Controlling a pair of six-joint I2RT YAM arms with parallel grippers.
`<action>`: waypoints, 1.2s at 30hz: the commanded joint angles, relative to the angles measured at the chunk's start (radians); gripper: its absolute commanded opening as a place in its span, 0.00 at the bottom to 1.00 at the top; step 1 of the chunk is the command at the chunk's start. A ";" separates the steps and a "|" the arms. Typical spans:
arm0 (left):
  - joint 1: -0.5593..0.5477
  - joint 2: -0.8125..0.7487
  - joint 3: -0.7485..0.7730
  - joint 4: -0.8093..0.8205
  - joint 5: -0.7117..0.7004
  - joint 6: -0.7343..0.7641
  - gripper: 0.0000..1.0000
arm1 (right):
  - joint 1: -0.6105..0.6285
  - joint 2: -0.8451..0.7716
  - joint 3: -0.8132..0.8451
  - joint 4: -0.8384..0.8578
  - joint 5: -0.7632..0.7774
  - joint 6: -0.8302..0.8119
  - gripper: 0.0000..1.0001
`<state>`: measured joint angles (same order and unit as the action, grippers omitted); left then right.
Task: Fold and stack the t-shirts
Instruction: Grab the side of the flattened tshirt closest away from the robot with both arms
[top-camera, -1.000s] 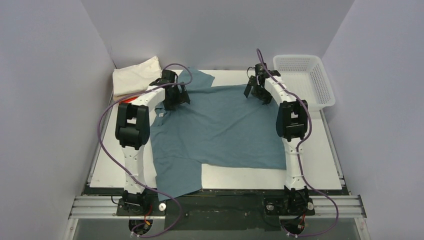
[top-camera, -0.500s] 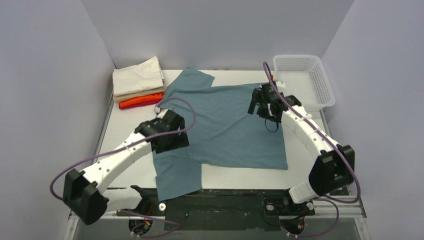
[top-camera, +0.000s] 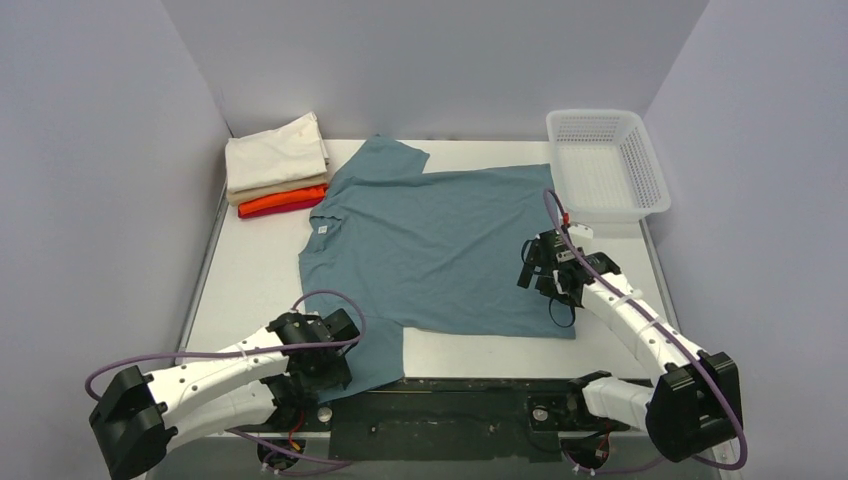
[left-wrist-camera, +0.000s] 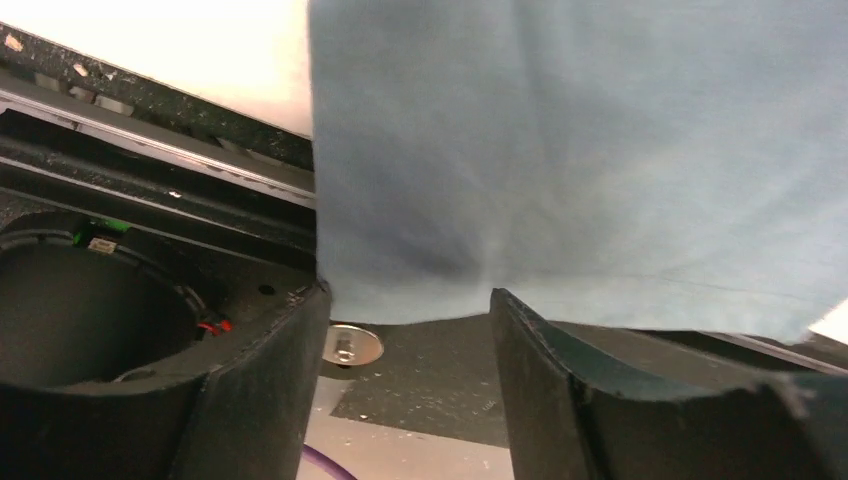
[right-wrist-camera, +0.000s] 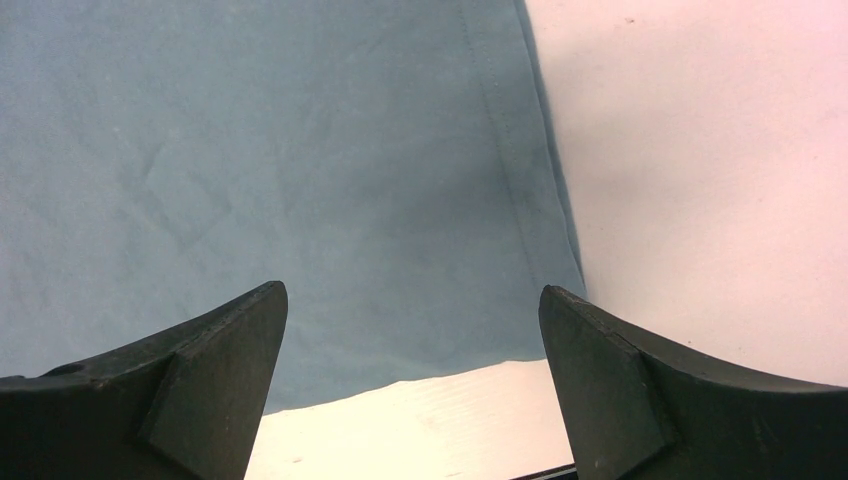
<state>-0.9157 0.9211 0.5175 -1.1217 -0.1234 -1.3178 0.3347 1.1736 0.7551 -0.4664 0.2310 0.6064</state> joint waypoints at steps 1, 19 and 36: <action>-0.007 0.026 -0.050 0.113 0.051 -0.093 0.63 | -0.028 -0.058 -0.041 -0.031 0.033 0.018 0.92; -0.006 0.047 -0.033 0.154 -0.032 -0.073 0.00 | -0.101 -0.285 -0.137 -0.277 0.010 0.046 0.91; -0.005 -0.162 0.086 0.081 -0.121 -0.038 0.00 | -0.100 -0.435 -0.278 -0.362 -0.046 0.319 0.86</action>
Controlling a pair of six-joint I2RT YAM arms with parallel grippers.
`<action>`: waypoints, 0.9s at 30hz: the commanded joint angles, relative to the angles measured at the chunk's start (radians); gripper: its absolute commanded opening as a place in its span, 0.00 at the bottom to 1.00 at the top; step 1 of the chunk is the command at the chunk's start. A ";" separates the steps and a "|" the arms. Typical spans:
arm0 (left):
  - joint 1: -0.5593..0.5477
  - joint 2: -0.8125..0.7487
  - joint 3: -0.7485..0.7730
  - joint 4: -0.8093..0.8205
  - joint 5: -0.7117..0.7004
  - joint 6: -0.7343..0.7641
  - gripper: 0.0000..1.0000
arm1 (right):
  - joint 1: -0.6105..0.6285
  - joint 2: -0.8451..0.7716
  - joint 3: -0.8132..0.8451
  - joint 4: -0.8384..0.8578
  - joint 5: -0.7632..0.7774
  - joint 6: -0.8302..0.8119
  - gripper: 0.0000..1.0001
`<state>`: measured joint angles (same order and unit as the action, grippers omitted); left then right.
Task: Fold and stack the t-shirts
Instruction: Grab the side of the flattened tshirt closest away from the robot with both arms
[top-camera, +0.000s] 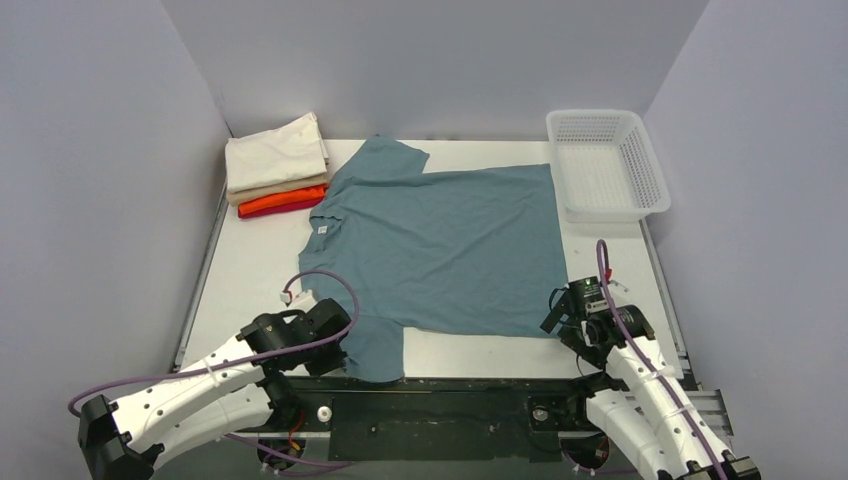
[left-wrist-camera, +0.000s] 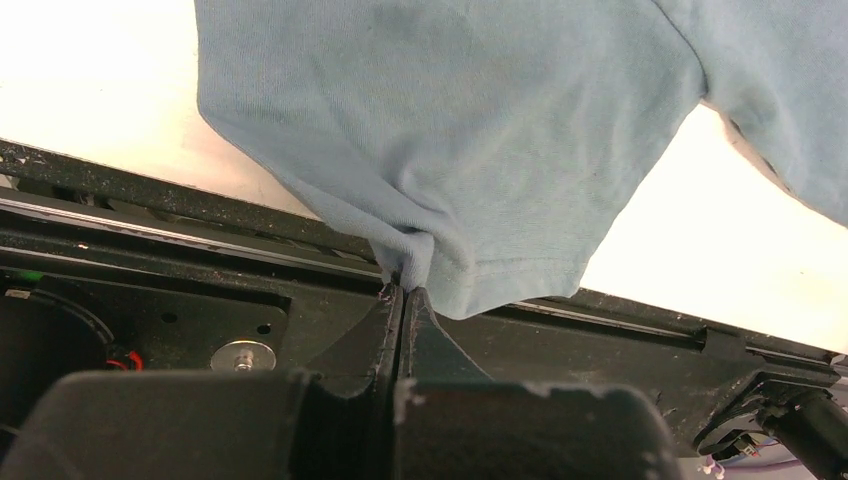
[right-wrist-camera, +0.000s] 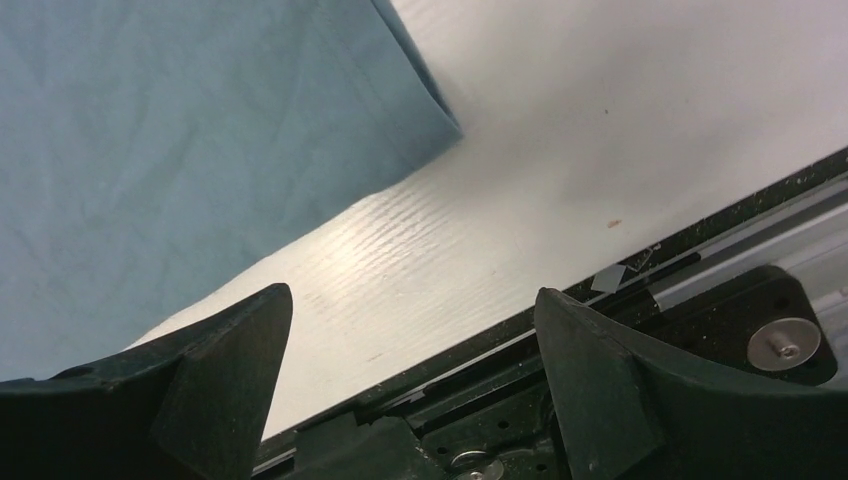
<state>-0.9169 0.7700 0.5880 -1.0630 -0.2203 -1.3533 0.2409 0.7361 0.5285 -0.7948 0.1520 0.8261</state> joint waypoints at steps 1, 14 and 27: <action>-0.004 -0.013 0.010 0.031 -0.024 0.001 0.00 | -0.005 0.010 -0.058 -0.016 0.068 0.106 0.84; -0.002 -0.094 -0.002 0.066 -0.018 0.037 0.00 | -0.008 0.180 -0.194 0.367 0.168 0.207 0.63; -0.002 -0.097 0.038 -0.019 0.017 0.060 0.00 | -0.008 0.228 -0.226 0.396 0.129 0.201 0.17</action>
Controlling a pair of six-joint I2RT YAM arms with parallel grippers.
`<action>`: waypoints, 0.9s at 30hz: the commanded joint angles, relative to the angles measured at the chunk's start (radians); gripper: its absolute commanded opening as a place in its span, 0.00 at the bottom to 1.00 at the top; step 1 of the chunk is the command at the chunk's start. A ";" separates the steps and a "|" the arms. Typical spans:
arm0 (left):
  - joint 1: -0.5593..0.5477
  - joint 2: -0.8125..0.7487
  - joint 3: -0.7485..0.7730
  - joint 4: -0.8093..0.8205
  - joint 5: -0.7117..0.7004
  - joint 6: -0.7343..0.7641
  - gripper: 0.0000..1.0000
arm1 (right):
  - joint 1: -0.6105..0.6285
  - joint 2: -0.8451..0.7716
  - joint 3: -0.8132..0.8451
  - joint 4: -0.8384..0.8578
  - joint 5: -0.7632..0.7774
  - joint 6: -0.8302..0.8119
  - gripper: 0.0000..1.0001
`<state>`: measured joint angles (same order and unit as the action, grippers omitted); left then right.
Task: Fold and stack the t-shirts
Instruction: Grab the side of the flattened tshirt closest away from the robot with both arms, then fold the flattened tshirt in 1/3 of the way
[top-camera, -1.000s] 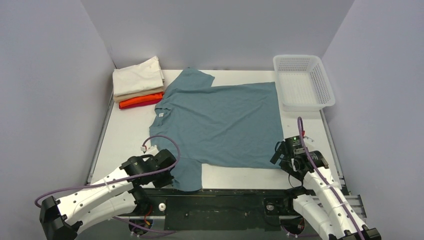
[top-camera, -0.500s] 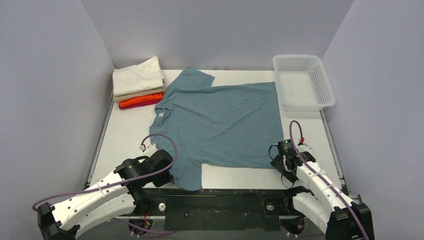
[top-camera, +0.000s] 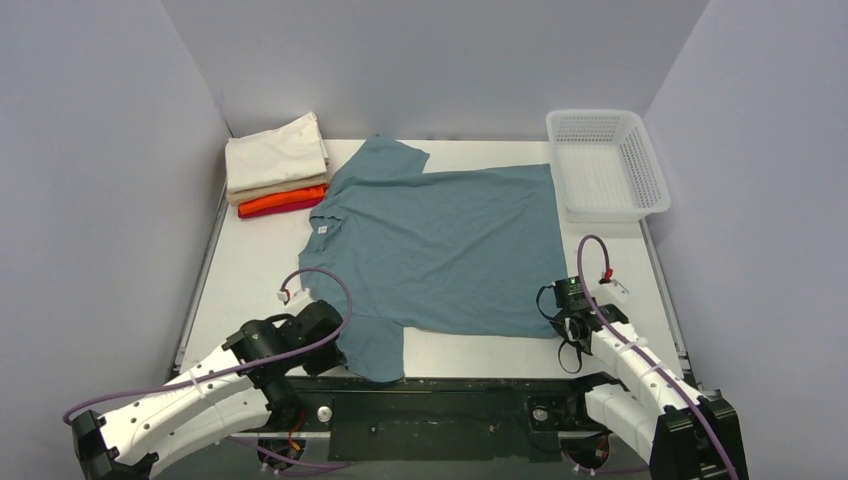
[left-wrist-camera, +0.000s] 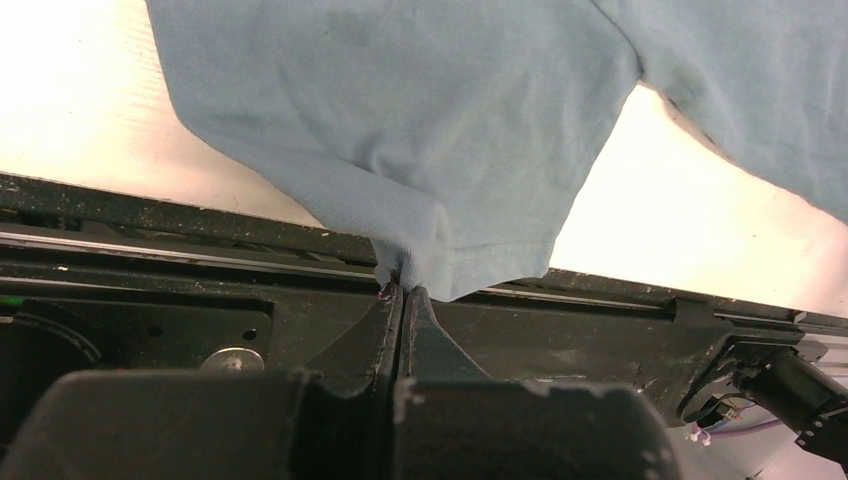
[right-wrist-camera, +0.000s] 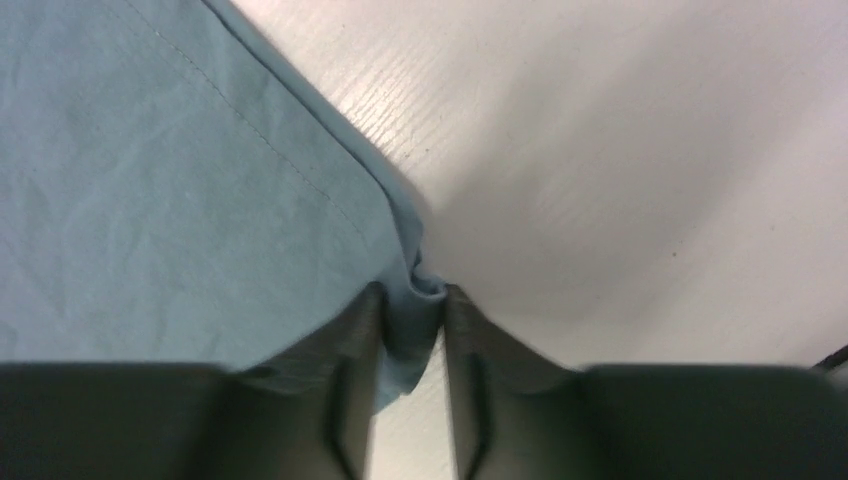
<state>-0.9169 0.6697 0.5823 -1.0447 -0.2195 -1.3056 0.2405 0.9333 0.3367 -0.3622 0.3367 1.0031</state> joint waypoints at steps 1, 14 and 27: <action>-0.002 0.003 0.050 -0.056 0.023 0.011 0.00 | -0.007 0.025 -0.022 -0.052 -0.058 0.020 0.13; -0.004 -0.104 0.034 -0.275 0.355 -0.087 0.00 | -0.009 -0.101 0.109 -0.488 -0.063 -0.032 0.00; 0.002 -0.063 0.102 0.009 0.263 0.039 0.00 | -0.006 -0.074 0.161 -0.438 -0.100 -0.074 0.00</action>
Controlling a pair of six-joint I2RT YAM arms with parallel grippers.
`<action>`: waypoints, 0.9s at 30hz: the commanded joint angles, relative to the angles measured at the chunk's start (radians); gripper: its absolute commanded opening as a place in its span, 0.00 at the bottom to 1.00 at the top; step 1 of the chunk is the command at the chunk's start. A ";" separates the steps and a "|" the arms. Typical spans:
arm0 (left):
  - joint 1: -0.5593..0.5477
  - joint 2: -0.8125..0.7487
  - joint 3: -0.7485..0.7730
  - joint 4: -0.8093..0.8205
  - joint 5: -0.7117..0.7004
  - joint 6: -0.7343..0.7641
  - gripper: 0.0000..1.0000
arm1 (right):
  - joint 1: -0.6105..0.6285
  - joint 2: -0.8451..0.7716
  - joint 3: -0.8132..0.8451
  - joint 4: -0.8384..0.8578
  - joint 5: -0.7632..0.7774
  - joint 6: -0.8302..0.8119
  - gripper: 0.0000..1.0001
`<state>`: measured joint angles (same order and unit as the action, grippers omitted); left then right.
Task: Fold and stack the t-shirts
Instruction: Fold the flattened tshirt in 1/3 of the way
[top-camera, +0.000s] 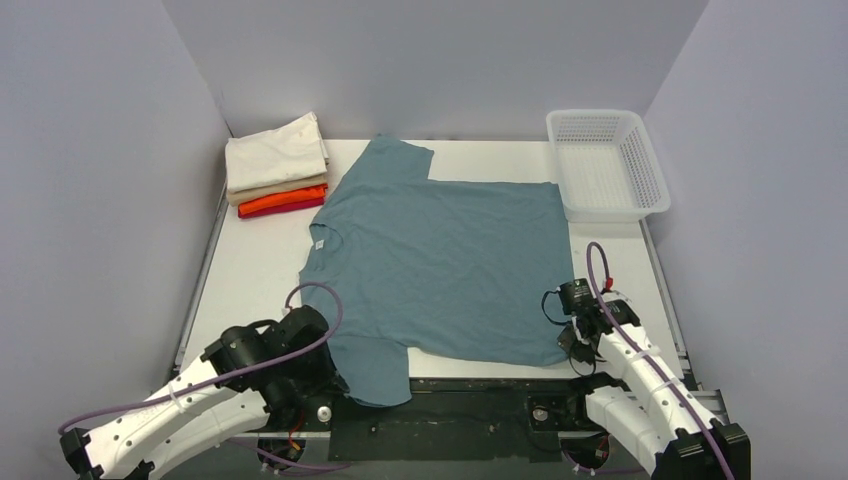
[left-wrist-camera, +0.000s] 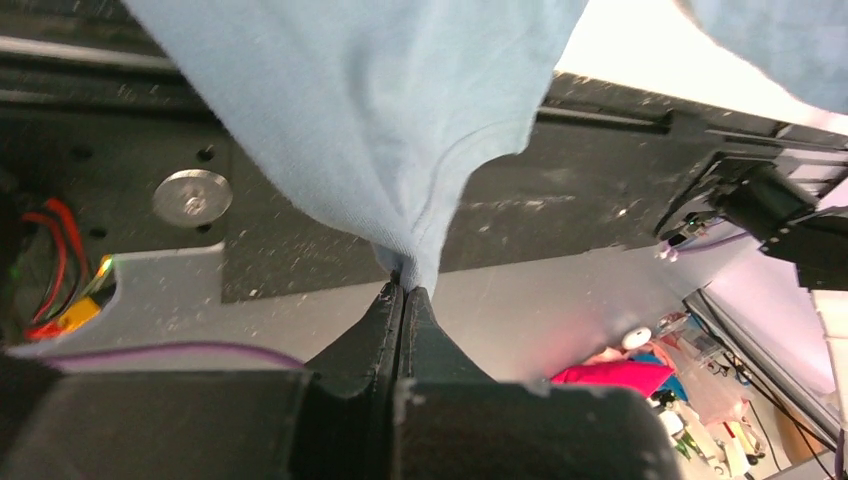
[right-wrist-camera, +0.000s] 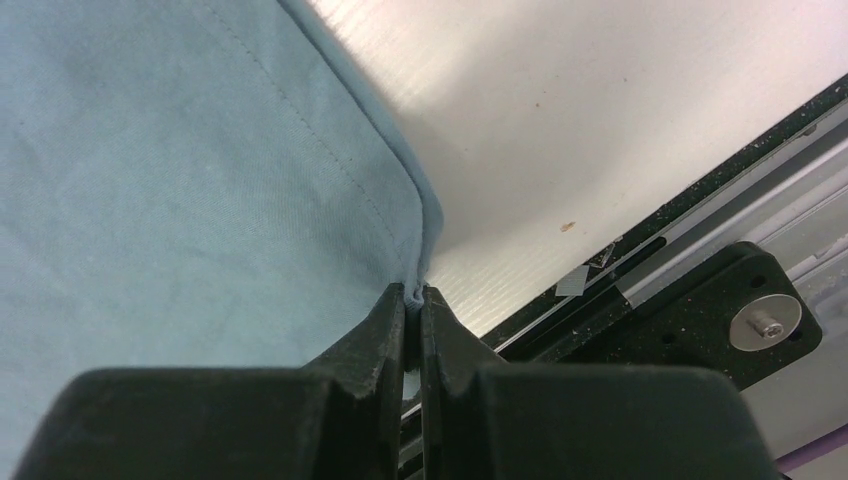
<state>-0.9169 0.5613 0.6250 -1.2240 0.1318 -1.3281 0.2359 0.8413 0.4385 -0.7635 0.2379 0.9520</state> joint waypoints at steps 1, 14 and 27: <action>0.009 0.070 0.062 0.251 -0.106 0.073 0.00 | -0.001 0.022 0.073 -0.027 0.000 -0.026 0.00; 0.442 0.217 0.149 0.623 -0.056 0.416 0.00 | -0.013 0.202 0.275 0.076 -0.004 -0.087 0.01; 0.592 0.329 0.209 0.865 -0.055 0.561 0.00 | -0.051 0.358 0.421 0.121 -0.008 -0.121 0.02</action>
<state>-0.3607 0.8909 0.7521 -0.5014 0.0731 -0.8505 0.2085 1.1831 0.8066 -0.6228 0.2157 0.8524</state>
